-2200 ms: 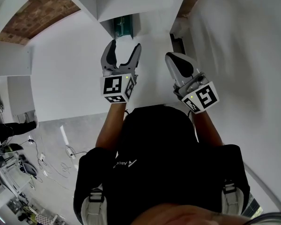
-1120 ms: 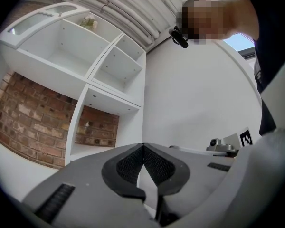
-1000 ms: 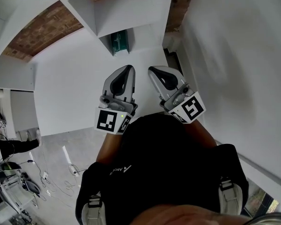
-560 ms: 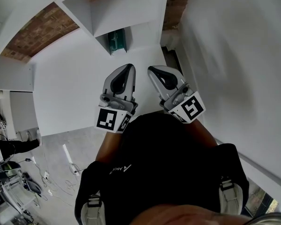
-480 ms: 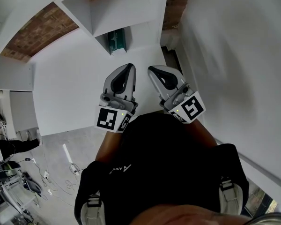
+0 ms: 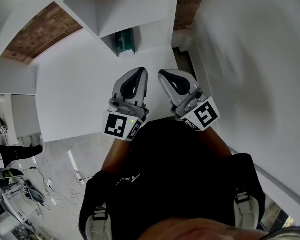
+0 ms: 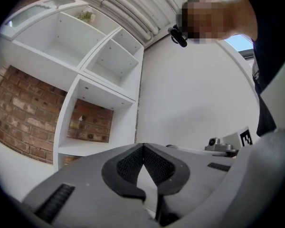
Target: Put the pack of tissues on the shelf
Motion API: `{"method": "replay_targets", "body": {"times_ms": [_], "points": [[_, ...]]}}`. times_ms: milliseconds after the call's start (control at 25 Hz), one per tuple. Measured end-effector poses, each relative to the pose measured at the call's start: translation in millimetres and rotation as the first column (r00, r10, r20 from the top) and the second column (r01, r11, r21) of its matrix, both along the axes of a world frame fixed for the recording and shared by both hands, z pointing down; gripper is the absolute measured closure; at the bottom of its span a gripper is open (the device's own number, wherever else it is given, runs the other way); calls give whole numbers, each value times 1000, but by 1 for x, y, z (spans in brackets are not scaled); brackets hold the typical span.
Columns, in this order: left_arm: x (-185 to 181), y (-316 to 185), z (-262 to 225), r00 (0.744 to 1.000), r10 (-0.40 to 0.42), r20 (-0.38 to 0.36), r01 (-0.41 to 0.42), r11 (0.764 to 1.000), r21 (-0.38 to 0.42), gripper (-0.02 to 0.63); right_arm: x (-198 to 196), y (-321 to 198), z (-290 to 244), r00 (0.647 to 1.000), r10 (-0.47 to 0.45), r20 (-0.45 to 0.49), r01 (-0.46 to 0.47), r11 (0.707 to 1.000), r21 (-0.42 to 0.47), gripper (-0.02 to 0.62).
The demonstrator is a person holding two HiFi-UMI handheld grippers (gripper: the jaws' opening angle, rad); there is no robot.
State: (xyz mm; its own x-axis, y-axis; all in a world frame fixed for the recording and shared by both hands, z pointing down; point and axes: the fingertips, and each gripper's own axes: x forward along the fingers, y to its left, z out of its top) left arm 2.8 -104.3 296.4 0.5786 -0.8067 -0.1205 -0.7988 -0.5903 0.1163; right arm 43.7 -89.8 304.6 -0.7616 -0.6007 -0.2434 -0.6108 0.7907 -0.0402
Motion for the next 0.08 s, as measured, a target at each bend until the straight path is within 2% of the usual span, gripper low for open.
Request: {"method": "replay_targets", "body": {"times_ms": [80], "points": [[0,0,0,1000,-3,1,3,1000,-2,607,1,0,0,1000,1,4,-1,1000,-1,595]]}}
